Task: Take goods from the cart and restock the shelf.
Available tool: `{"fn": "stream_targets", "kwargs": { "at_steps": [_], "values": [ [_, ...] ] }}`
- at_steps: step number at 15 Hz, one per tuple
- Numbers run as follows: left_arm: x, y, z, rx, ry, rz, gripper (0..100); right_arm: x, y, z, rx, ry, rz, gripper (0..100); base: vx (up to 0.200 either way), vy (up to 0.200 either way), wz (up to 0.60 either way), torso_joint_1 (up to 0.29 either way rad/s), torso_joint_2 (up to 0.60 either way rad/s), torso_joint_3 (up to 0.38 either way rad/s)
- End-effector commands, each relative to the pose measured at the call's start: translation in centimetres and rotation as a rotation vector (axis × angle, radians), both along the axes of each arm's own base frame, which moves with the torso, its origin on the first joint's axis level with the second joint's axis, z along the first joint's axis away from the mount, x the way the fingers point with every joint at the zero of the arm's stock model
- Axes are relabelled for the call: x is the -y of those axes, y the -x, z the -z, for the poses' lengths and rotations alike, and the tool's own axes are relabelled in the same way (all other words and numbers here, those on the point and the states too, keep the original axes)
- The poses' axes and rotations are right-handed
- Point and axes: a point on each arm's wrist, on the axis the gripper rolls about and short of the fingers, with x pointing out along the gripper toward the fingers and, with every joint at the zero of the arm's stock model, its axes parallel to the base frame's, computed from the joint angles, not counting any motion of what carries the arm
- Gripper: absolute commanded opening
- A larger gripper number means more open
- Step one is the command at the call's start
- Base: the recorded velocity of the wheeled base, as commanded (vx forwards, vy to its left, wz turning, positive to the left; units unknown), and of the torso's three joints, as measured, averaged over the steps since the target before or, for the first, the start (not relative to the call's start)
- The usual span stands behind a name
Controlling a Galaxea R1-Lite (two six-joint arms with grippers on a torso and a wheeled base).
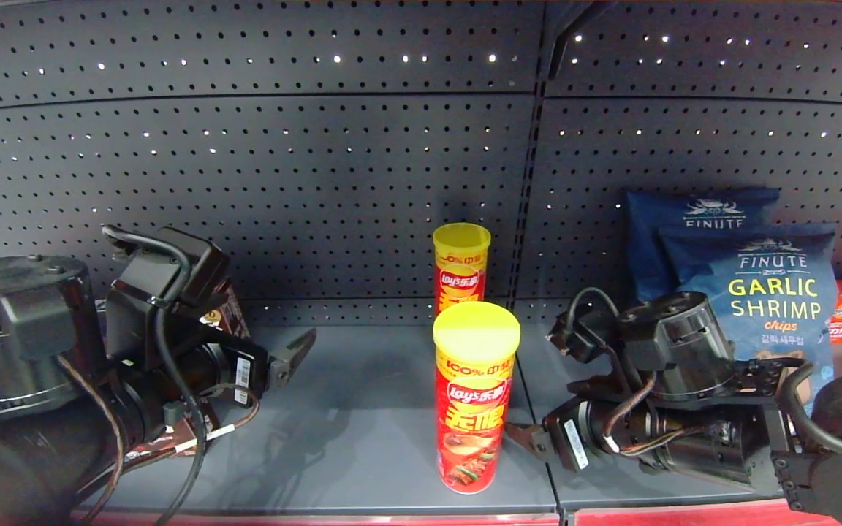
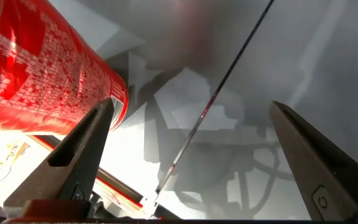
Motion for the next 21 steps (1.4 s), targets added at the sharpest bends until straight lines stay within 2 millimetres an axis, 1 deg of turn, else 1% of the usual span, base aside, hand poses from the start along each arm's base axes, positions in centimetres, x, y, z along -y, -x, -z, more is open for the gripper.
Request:
{"fn": "stream_targets", "kwargs": {
  "at_steps": [1, 5, 9, 12, 13, 14, 16, 19, 20, 21],
  "values": [
    [0.1, -0.2, 0.0, 0.0, -0.002, -0.001, 100, 0.2, 0.1, -0.3, 0.008, -0.008, 0.005, 100, 0.0, 0.0, 0.0, 0.0, 0.0, 0.0],
    [0.1, -0.1, 0.0, -0.001, -0.001, -0.001, 100, -0.5, 0.3, -0.1, 0.003, -0.005, -0.02, 100, 0.0, 0.0, 0.0, 0.0, 0.0, 0.0],
    [0.0, -0.1, 0.1, -0.003, -0.002, -0.001, 100, -0.6, 0.3, 0.1, 0.001, -0.002, -0.022, 100, 0.0, 0.0, 0.0, 0.0, 0.0, 0.0],
    [0.0, 0.0, 0.2, -0.006, -0.004, -0.001, 100, -0.1, 0.5, 0.2, -0.005, 0.003, -0.014, 100, 0.0, 0.0, 0.0, 0.0, 0.0, 0.0],
    [0.0, 0.0, 0.1, -0.002, -0.002, -0.001, 100, 0.8, 0.9, -0.1, 0.002, -0.004, 0.0, 100, 0.0, 0.0, 0.0, 0.0, 0.0, 0.0],
    [0.0, 0.0, -0.1, 0.004, 0.001, -0.003, 100, 1.4, 1.3, -0.8, 0.024, -0.023, 0.006, 100, 0.0, 0.0, 0.0, 0.0, 0.0, 0.0],
    [-0.3, 0.6, -1.0, 0.038, 0.018, -0.006, 100, 2.7, 2.1, -3.0, 0.084, -0.078, 0.025, 100, 0.0, 0.0, 0.0, 0.0, 0.0, 0.0],
    [-0.9, 1.8, -2.6, 0.113, 0.016, -0.002, 100, 5.0, 4.3, -6.5, 0.193, -0.167, 0.045, 100, 0.0, 0.0, 0.0, 0.0, 0.0, 0.0],
    [-1.1, 2.0, -2.9, 0.124, 0.019, -0.003, 100, 5.8, 4.6, -7.2, 0.218, -0.183, 0.066, 100, 0.0, 0.0, 0.0, 0.0, 0.0, 0.0],
    [-1.5, 2.7, -3.4, 0.148, 0.029, -0.011, 100, 7.4, 5.3, -8.3, 0.258, -0.202, 0.118, 100, 0.0, 0.0, 0.0, 0.0, 0.0, 0.0]
  ]
}}
